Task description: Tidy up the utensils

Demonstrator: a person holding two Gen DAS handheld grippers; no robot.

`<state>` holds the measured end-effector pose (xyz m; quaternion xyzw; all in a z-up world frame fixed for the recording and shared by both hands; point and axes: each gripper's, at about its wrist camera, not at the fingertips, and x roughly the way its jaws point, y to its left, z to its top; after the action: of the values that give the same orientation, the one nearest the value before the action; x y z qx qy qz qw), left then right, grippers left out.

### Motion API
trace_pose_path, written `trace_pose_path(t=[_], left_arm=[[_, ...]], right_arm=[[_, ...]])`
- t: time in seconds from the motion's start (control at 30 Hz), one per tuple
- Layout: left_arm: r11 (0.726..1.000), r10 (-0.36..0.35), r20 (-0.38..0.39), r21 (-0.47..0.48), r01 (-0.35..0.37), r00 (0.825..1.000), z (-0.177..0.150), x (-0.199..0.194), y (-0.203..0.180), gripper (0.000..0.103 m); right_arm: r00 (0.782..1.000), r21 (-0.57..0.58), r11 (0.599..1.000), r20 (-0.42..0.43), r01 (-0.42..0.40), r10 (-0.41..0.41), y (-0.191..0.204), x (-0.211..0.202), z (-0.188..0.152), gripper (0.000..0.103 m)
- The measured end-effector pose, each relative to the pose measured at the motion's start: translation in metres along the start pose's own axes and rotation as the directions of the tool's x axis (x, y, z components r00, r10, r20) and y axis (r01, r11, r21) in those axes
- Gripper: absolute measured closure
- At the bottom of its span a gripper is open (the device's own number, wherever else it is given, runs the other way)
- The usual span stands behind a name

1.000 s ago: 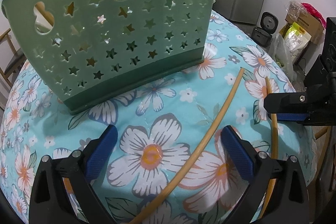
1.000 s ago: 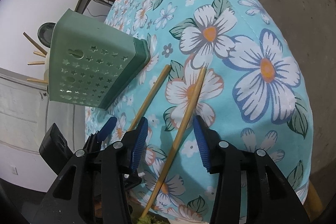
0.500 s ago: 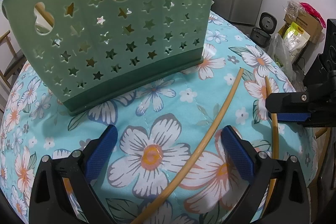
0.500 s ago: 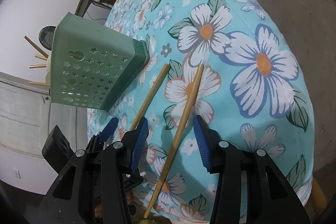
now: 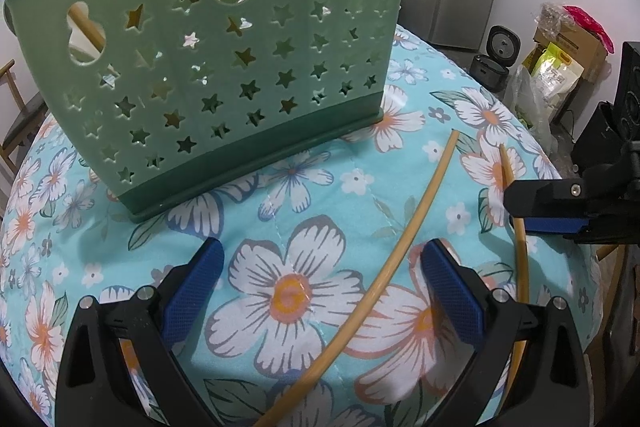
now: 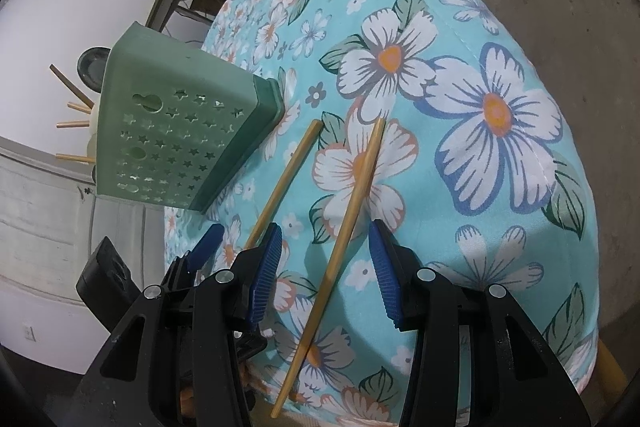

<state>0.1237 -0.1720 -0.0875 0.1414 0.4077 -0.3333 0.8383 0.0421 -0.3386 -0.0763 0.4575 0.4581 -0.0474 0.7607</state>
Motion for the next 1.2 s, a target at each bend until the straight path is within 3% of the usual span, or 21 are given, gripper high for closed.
trace_pose_path(t=[0.5,1.2], left_arm=[[1.0,0.024,-0.023,0.009,-0.024,0.999,0.008,0.001,-0.003,0.006],[1.0,0.029,-0.013,-0.002,-0.029,0.999,0.008,-0.002,-0.004,0.006]], right_arm=[[1.0,0.01,1.0,0.019,0.015,-0.015,-0.004,-0.003,-0.002,0.065],[0.995,0.028,0.998,0.078,0.056,-0.058,0.012,0.004,-0.012,0.065]])
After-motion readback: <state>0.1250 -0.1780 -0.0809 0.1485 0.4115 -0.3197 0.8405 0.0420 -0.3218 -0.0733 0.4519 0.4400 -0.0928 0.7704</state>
